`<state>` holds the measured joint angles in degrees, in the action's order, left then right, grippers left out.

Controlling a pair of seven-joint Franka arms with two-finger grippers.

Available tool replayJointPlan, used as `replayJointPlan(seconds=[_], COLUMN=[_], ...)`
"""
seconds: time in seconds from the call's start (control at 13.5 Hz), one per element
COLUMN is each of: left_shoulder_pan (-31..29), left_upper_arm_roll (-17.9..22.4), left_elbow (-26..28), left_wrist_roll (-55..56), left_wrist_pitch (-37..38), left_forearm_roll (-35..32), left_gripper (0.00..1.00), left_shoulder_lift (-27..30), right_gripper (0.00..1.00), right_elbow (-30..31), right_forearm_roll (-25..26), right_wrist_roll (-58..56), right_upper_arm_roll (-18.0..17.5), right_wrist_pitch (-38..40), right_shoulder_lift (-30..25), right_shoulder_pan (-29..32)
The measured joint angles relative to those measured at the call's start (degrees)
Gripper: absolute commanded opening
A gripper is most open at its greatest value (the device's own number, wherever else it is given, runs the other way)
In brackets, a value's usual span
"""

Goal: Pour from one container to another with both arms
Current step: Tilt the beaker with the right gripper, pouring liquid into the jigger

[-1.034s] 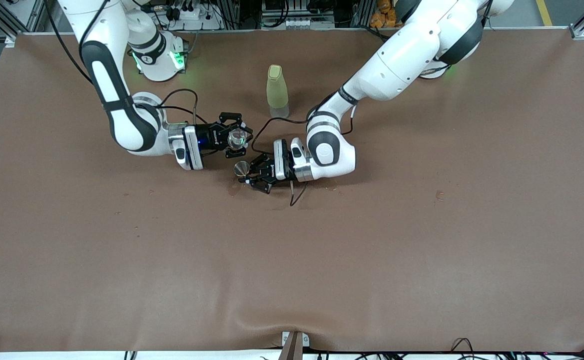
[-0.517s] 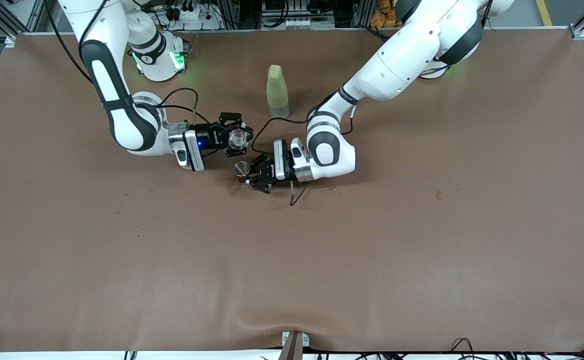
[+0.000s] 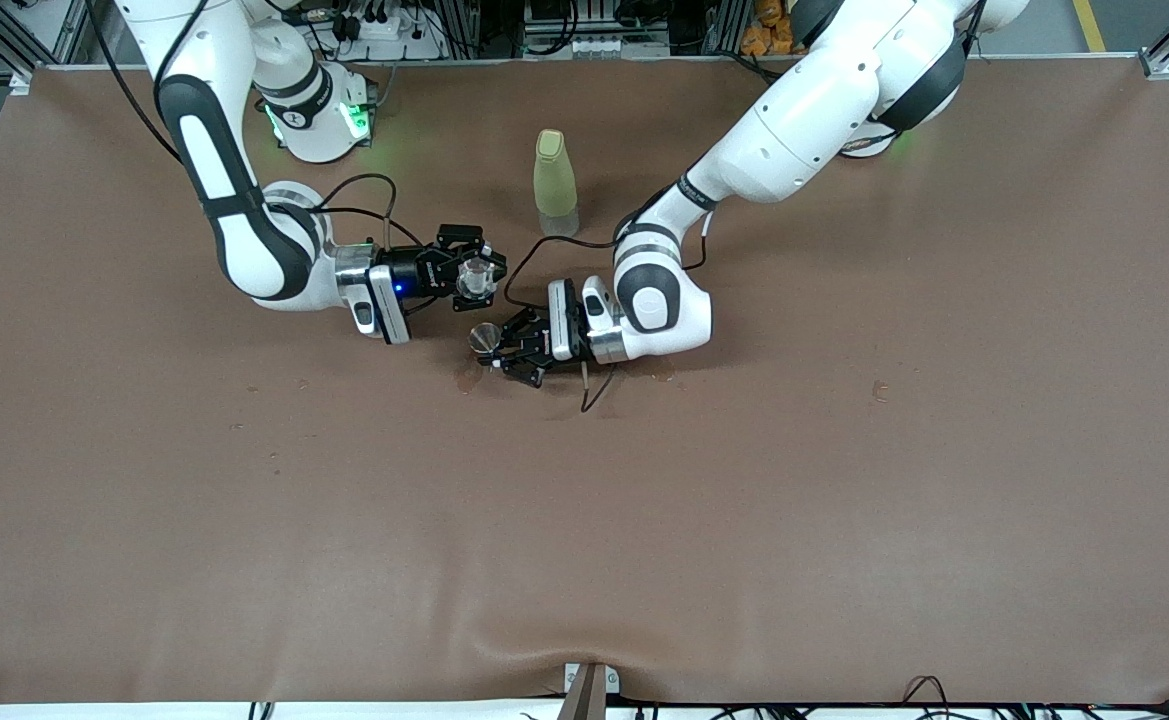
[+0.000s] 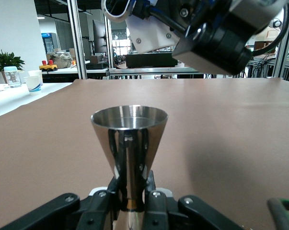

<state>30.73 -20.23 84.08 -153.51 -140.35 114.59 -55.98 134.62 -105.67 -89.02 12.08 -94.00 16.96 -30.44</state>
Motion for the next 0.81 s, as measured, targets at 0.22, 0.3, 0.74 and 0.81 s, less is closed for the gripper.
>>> replayJointPlan(seconds=[0.22,0.3,0.74,0.81], left_shoulder_pan=[0.0,0.0,0.0,0.0], left_upper_arm_roll=[0.0,0.0,0.0,0.0], left_elbow=[0.0,0.0,0.0,0.0], left_wrist_roll=[0.0,0.0,0.0,0.0], left_wrist_pitch=[0.0,0.0,0.0,0.0], left_forearm_roll=[0.0,0.0,0.2,0.3], left_gripper=[0.00,0.00,0.00,0.00], left_shoulder_lift=[0.0,0.0,0.0,0.0], right_gripper=[0.00,0.00,0.00,0.00], right_elbow=[0.0,0.0,0.0,0.0], right_forearm_roll=[0.0,0.0,0.0,0.0], right_wrist_roll=[2.0,3.1,8.2,9.1], right_upper_arm_roll=[0.0,0.0,0.0,0.0], right_wrist_pitch=[0.0,0.0,-0.1,-0.1], right_shoulder_lift=[-0.1,-0.1,-0.1,-0.1], right_shoulder_pan=[0.0,0.0,0.0,0.0])
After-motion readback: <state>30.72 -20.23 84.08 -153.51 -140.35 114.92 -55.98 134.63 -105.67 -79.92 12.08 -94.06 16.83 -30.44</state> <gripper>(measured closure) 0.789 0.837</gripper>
